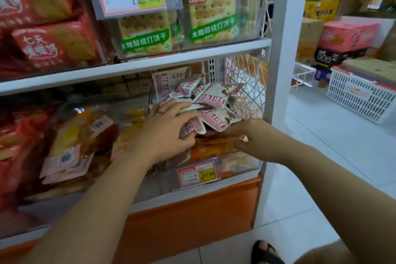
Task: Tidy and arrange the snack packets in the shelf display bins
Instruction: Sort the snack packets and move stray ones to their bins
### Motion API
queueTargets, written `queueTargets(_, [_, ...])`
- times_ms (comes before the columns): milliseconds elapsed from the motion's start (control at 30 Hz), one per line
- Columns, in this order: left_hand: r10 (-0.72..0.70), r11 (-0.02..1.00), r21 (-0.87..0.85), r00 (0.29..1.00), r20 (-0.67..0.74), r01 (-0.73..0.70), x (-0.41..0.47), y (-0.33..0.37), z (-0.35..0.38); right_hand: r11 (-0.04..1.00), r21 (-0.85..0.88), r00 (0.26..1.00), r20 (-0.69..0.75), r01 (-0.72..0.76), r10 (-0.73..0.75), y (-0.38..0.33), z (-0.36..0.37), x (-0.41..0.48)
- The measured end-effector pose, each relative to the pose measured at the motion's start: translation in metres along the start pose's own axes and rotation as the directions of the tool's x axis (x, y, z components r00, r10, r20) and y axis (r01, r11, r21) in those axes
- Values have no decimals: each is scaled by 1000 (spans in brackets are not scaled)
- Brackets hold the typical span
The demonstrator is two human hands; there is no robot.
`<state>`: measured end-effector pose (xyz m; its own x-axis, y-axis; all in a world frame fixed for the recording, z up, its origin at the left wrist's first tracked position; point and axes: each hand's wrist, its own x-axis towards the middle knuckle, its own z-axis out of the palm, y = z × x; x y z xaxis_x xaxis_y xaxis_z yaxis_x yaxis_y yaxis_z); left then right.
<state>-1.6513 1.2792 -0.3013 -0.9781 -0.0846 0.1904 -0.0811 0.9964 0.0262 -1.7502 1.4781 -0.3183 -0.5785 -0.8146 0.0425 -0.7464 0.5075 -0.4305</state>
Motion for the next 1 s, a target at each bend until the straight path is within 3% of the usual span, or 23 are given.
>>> queueTargets(233, [5, 977, -209, 980, -199, -47, 7, -13, 7, 1000, 19, 1000, 18, 3, -3, 4, 9, 15])
queueTargets(467, [3, 999, -38, 1000, -17, -3, -6, -8, 10, 999, -52, 996, 91, 9, -4, 5, 12, 27])
queueTargets(667, [4, 1000, 17, 989, 147, -6, -5, -6, 3, 989, 149, 948, 311, 19, -65, 0, 5, 32])
queueTargets(800, [31, 999, -14, 989, 145, -29, -4, -8, 7, 991, 135, 905, 424, -19, -41, -6, 10, 40])
queueTargets(1000, [20, 999, -45, 997, 78, -16, -3, -11, 11, 999, 25, 880, 475, -24, 10, -4, 23, 54])
